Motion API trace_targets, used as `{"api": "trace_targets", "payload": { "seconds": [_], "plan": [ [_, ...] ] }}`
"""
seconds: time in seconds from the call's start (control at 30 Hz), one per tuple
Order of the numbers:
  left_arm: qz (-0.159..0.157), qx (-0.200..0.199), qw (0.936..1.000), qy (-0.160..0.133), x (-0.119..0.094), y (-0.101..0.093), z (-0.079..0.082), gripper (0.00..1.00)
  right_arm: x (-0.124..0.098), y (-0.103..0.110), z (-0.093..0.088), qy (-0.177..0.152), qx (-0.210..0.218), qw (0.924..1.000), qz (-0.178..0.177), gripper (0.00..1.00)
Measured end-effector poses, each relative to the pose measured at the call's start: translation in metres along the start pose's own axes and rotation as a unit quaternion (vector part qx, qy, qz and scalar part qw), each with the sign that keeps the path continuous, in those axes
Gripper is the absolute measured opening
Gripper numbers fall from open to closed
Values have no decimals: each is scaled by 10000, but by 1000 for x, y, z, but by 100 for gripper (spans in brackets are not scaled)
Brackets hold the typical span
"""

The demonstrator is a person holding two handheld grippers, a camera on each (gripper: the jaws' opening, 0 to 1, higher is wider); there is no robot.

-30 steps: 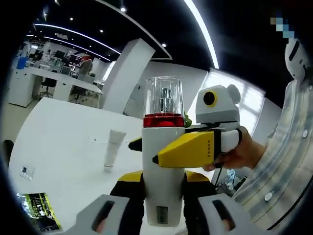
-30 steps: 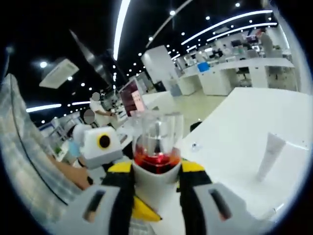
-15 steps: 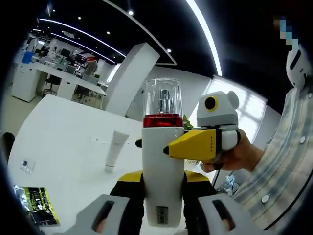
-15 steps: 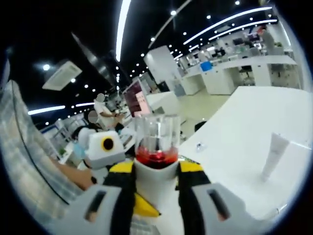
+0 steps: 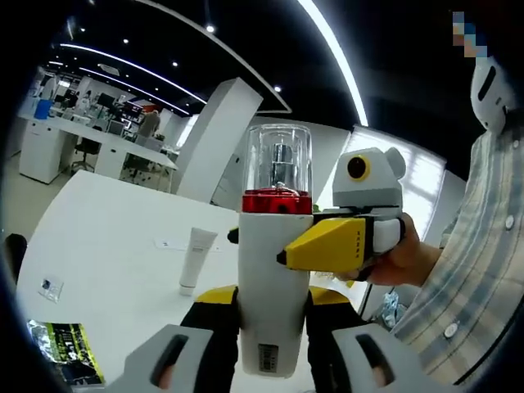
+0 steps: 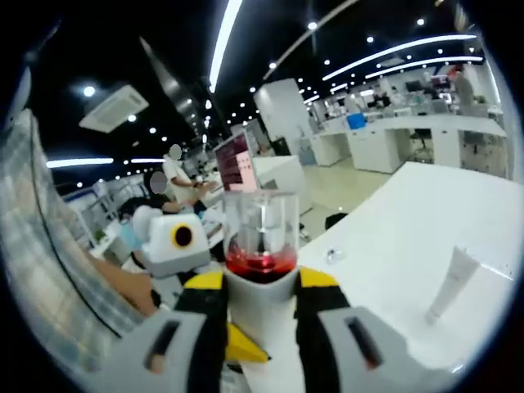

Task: Arrange the skincare products in the storage area until every visible bottle or jar stands upright without overlapping.

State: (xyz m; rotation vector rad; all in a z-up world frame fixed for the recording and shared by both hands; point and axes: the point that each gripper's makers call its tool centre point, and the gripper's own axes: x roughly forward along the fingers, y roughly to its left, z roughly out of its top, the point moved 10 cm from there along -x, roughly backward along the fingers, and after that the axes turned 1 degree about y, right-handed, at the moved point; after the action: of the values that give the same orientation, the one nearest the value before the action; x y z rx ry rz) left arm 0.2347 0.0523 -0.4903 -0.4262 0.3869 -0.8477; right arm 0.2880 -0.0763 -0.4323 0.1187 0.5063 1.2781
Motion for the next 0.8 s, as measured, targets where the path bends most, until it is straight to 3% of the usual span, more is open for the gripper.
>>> {"api": "trace_targets", "payload": {
  "seconds": [0.13,0.43,0.8],
  "plan": [
    [94,-235,9997,-37,-4,4,-3,34,3,1,2,29,-180,9998,12,28],
    [419,-273,9987,-36,-17,9,-9,38,7,-4,9,-44,-258,9996,67,29],
    [704,-412,9965,-152,-26,16,-12,38,-7,-25,14,-186,-344,9990,-216,29]
  ]
}}
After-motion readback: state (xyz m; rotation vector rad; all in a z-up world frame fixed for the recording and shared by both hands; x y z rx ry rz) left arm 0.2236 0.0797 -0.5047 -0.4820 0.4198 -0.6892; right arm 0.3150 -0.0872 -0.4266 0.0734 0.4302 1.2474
